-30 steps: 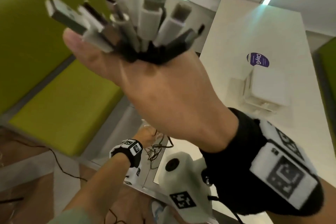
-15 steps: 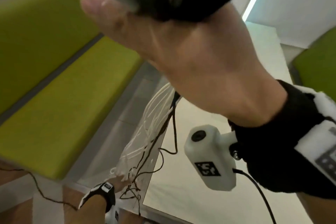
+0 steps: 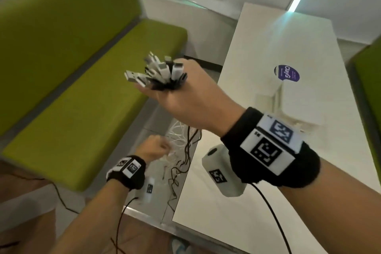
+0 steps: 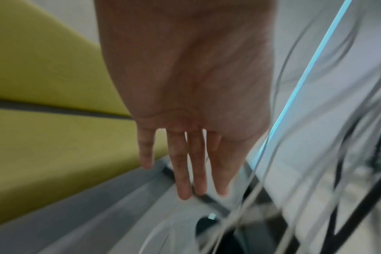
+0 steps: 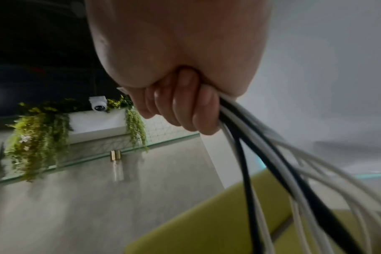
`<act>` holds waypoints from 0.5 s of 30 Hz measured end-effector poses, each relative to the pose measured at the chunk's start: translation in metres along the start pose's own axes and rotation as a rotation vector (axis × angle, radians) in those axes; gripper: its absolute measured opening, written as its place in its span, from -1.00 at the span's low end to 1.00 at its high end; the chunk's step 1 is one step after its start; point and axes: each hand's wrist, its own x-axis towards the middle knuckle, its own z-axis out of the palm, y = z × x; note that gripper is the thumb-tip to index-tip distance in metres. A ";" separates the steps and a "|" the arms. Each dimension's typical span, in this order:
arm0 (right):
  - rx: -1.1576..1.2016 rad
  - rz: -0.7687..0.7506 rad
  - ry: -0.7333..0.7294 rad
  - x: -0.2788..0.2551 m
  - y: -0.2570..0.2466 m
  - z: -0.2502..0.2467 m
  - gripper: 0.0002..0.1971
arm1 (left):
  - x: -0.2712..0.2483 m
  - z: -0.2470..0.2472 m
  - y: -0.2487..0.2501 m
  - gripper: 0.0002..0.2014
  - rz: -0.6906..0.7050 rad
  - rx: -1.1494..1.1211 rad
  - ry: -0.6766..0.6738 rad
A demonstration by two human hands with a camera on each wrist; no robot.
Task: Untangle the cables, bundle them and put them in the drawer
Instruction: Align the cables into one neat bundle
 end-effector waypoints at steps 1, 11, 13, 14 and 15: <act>0.001 0.012 -0.008 0.001 0.001 0.000 -0.69 | -0.003 -0.014 0.011 -0.64 0.052 -0.108 0.061; 0.081 0.004 0.058 0.009 0.021 0.006 -0.66 | -0.053 -0.046 0.111 -0.74 0.447 -0.693 0.069; 0.081 -0.034 0.044 0.009 0.024 0.005 -0.67 | -0.055 -0.043 0.116 -0.76 0.448 -0.713 0.162; 0.093 -0.035 0.031 0.009 0.022 0.006 -0.73 | -0.054 -0.043 0.119 -0.72 0.475 -0.697 0.224; 0.126 -0.037 0.001 0.008 0.020 0.006 -0.80 | -0.053 -0.043 0.121 -0.63 0.510 -0.673 0.263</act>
